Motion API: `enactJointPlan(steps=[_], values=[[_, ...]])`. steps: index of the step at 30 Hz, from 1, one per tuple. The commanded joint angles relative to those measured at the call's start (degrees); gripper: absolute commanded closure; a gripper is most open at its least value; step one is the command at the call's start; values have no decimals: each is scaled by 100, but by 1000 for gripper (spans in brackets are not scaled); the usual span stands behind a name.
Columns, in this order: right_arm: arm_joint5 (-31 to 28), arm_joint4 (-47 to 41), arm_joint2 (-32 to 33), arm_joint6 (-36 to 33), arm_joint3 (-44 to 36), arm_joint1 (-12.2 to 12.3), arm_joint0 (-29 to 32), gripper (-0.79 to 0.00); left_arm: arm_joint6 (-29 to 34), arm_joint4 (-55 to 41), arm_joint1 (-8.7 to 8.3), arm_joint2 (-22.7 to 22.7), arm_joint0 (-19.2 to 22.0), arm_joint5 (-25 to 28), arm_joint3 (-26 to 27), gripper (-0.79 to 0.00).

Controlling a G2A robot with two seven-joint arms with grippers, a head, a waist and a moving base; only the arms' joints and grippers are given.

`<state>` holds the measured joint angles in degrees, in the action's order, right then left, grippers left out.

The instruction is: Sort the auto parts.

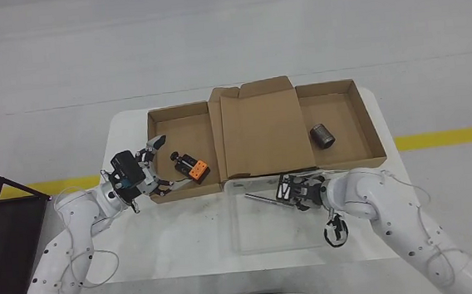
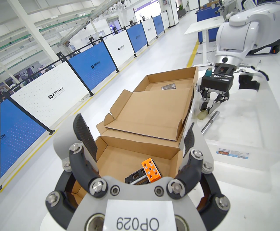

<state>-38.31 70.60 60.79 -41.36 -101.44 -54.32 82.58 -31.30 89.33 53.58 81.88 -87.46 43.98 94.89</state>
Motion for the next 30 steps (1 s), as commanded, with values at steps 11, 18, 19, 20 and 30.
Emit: enactJointPlan(steps=[11, 18, 19, 20, 30], values=[[-1034, 94, 697, 1341, -597, 202, 495, 0, 0, 0, 0, 0, 0, 0, -1, -785], [-1688, -439, 1783, 3291, -540, 337, 891, 0, 0, 0, 0, 0, 0, 0, -1, -785], [-1799, -550, 1955, 3541, -488, 353, 919, 0, 0, 0, 0, 0, 0, 0, -1, -785], [-1896, -658, 2121, 3747, -407, 368, 950, 0, 0, 0, 0, 0, 0, 0, -1, -785], [-1584, -1486, 2545, 3398, 378, 470, 541, 0, 0, 0, 0, 0, 0, 0, -1, -785]])
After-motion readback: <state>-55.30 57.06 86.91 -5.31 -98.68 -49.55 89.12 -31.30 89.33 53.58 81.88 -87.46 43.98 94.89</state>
